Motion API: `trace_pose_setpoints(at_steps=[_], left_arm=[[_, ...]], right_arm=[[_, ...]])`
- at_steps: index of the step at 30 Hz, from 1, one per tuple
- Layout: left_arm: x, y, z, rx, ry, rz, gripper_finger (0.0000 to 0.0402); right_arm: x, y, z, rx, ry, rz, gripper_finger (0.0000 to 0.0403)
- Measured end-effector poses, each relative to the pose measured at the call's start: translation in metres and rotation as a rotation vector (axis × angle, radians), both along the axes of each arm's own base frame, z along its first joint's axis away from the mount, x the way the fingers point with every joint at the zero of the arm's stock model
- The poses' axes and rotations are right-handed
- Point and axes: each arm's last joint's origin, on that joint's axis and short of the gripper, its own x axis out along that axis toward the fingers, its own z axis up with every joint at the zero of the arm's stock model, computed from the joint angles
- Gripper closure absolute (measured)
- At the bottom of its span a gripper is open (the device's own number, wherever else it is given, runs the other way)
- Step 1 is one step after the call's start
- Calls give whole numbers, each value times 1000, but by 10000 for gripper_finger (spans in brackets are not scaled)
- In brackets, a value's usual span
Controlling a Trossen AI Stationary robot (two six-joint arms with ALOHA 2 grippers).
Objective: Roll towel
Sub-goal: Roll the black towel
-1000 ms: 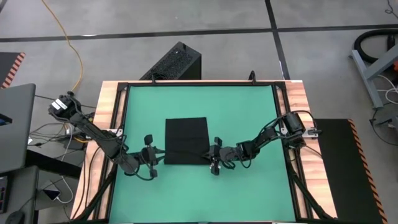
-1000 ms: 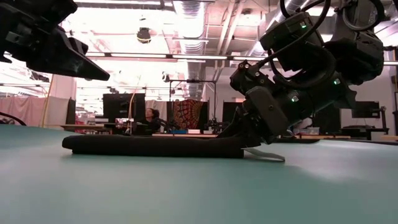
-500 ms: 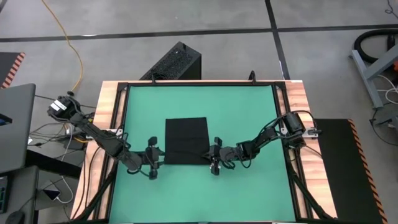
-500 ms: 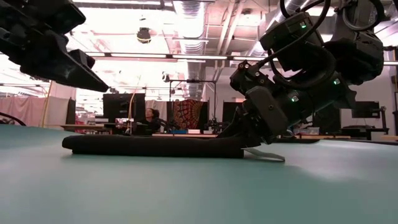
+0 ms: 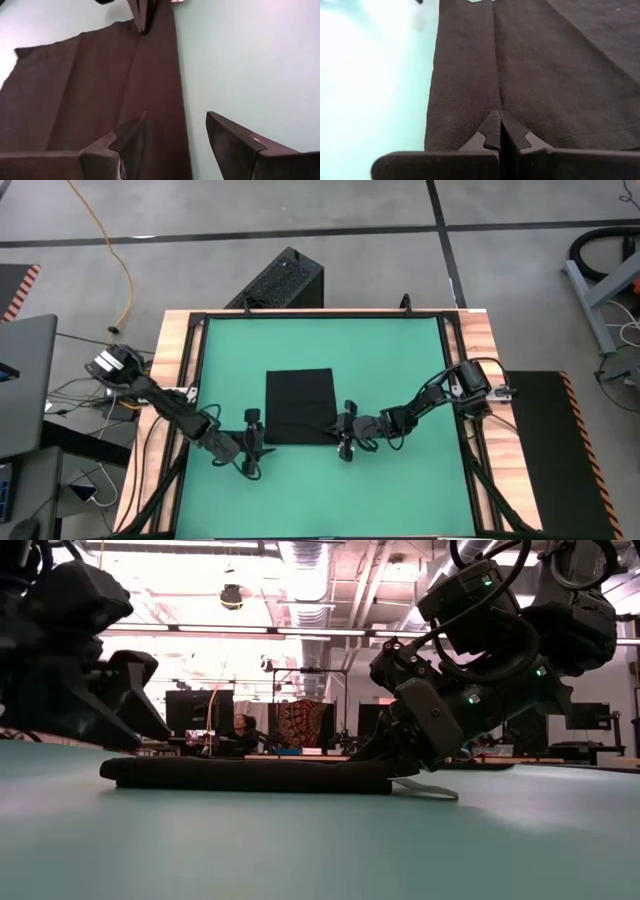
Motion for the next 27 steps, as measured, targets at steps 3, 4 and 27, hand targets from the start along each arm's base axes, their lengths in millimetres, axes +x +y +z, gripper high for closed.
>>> trace_pose_setpoints(at_steps=[3, 4, 27], left_arm=[[2, -1, -8, 25, 18, -8, 207], [2, -1, -11, 35, 34, -6, 207], [-5, 10, -40, -56, 224, 180, 363]], right_arm=[[0, 0, 0, 0, 0, 0, 387], [0, 0, 0, 0, 0, 0, 387], [-1, 1, 15, -12, -43, 17, 387]])
